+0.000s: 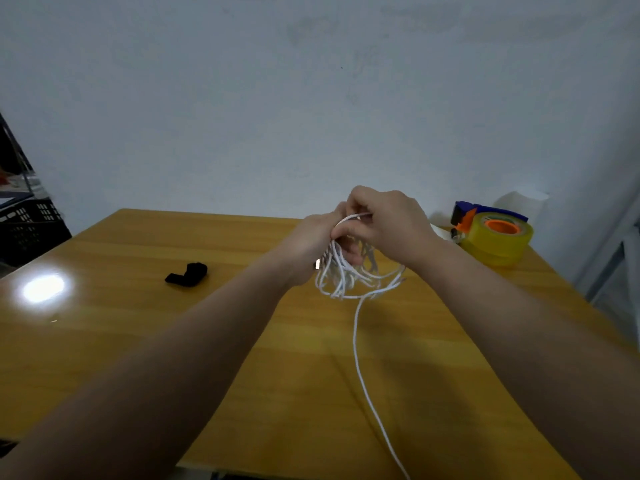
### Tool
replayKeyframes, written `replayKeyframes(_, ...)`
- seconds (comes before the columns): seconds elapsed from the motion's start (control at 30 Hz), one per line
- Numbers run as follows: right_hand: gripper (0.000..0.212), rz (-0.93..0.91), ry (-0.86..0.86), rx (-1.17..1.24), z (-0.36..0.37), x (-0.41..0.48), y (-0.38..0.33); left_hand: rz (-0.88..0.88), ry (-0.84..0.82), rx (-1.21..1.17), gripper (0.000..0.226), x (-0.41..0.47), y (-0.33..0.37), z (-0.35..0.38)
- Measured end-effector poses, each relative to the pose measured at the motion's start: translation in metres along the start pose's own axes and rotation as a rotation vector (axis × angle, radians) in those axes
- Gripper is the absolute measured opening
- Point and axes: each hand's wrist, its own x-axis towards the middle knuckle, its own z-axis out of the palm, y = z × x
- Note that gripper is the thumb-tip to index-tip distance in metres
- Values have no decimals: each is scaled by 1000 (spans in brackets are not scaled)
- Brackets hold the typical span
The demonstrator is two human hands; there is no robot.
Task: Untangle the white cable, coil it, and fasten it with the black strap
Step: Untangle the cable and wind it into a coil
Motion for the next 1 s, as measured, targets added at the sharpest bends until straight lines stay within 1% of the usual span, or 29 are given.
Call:
replayKeyframes(0.07, 47, 46, 21, -51, -2, -1, 6, -81, -54, -125, 57, -3, 1, 3)
replayKeyframes(0.1, 51, 69, 23, -69, -3, -1, 10, -117, -92, -166, 59, -4, 1, 4)
replayKeyframes(0.13, 55, 92, 10, -77, -5, -1, 14, -137, -139, -172, 59, -6, 1, 4)
replayKeyframes(0.2, 60, 116, -87, -32, -12, -1, 18, -118, -226, -72, 55, -10, 1, 3)
replayKeyframes(0.27, 57, 121, -202, 156, -21, -1, 23, -56, -295, 91, 49, -15, 2, 0)
replayKeyframes(0.3, 52, 139, -218, 255, -26, -1, 29, -26, -321, 153, 40, -17, 2, -3)
replayKeyframes(0.37, 38, 220, -170, 378, -36, -3, 44, -2, -335, 230, 28, -20, 2, -9)
replayKeyframes(0.4, 35, 270, -146, 411, -40, -6, 53, -1, -312, 255, 26, -20, 0, -14)
replayKeyframes(0.47, 38, 351, -110, 454, -43, -14, 68, 13, -226, 238, 31, -17, -2, -22)
replayKeyframes(0.53, 40, 428, -67, 473, -35, -24, 75, 39, -155, 94, 24, -16, -3, -25)
replayKeyframes(0.57, 37, 447, -50, 468, -27, -27, 74, 49, -123, 7, 25, -14, -3, -25)
replayKeyframes(0.63, 20, 465, -60, 517, -7, -29, 64, 49, -66, -134, 38, -11, -3, -21)
replayKeyframes(0.67, 15, 487, -96, 597, 2, -28, 58, 47, -50, -187, 42, -9, -3, -19)
replayKeyframes(0.73, 29, 579, -198, 839, 13, -27, 46, 28, -27, -282, 45, -8, -2, -16)
replayKeyframes(0.8, 35, 647, -280, 1142, 19, -28, 37, 17, 10, -323, 46, -8, -1, -15)
replayKeyframes(0.83, 49, 641, -324, 1236, 21, -30, 33, 15, 27, -327, 47, -7, -1, -15)
replayKeyframes(0.87, 64, 629, -361, 1223, 23, -31, 29, 13, 37, -321, 49, -6, -2, -14)
replayKeyframes(0.9, 70, 602, -371, 1131, 27, -32, 24, 18, 45, -300, 49, -5, -3, -11)
replayKeyframes(0.97, 64, 546, -356, 910, 34, -31, 13, 37, 74, -230, 49, -4, -7, -6)
replayKeyframes(1.0, 62, 534, -307, 852, 37, -30, 10, 43, 91, -198, 49, -5, -9, -4)
